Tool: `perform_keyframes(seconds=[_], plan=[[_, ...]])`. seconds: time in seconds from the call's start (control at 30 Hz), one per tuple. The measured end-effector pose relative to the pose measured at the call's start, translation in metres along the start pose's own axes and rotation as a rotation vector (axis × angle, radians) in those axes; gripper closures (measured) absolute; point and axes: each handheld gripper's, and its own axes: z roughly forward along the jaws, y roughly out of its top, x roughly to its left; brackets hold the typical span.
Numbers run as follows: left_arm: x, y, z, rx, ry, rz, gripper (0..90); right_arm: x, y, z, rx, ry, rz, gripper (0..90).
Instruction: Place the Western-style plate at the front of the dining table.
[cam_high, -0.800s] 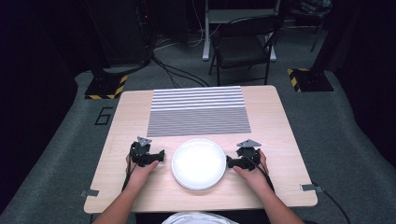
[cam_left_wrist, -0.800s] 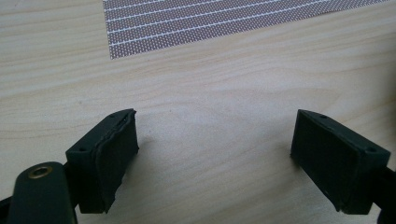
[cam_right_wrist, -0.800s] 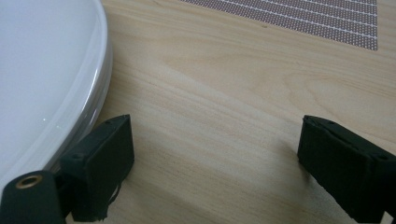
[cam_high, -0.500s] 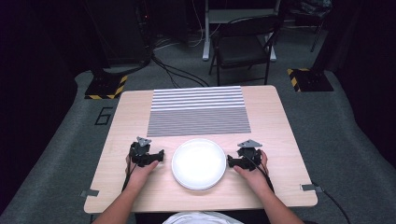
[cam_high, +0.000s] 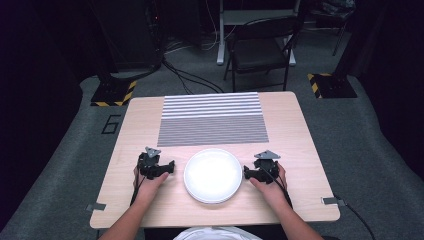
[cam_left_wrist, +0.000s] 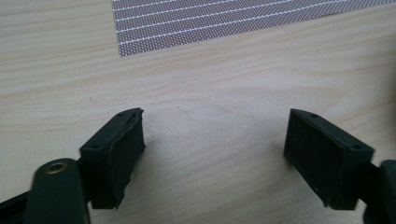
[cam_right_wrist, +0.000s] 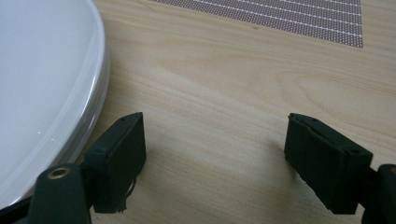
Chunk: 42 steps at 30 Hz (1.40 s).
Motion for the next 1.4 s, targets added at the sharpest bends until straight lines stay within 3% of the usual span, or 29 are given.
perform_keyframes(seconds=[0.07,0.13,0.2,0.23,0.33,0.43,0.6,0.77,1.07,1.4], plan=[[0.001,0.0,-0.002,0.002,0.006,-0.017,27.6,0.0,0.0,-0.001,0.005,-0.001,0.007,24.4],[0.002,0.001,-0.006,0.009,-0.014,-0.06,31.9,-0.002,0.001,-0.003,0.007,0.0,0.029,28.8],[0.003,0.001,-0.007,0.015,-0.027,-0.074,36.7,-0.004,0.002,-0.006,0.016,0.019,0.06,34.8],[0.004,0.002,-0.01,0.024,-0.049,-0.109,38.4,-0.006,0.002,-0.008,0.02,0.036,0.088,36.1],[0.006,0.005,-0.014,0.024,-0.081,-0.149,41.0,-0.01,0.004,-0.012,0.039,0.099,0.155,40.8],[0.006,0.008,-0.018,0.031,-0.12,-0.17,42.4,-0.012,0.006,-0.019,0.028,0.128,0.181,46.0],[0.003,0.015,-0.029,0.033,-0.185,-0.22,43.9,-0.018,0.012,-0.03,0.037,0.245,0.258,44.8],[-0.003,0.02,-0.045,-0.004,-0.229,-0.212,47.8,-0.015,0.016,-0.046,0.05,0.323,0.307,48.0],[-0.015,0.02,-0.059,-0.006,-0.331,-0.243,54.1,-0.01,0.015,-0.06,0.014,0.332,0.345,52.3],[-0.018,0.012,-0.054,0.018,-0.413,-0.304,60.1,-0.001,0.015,-0.055,0.012,0.376,0.355,51.9]])
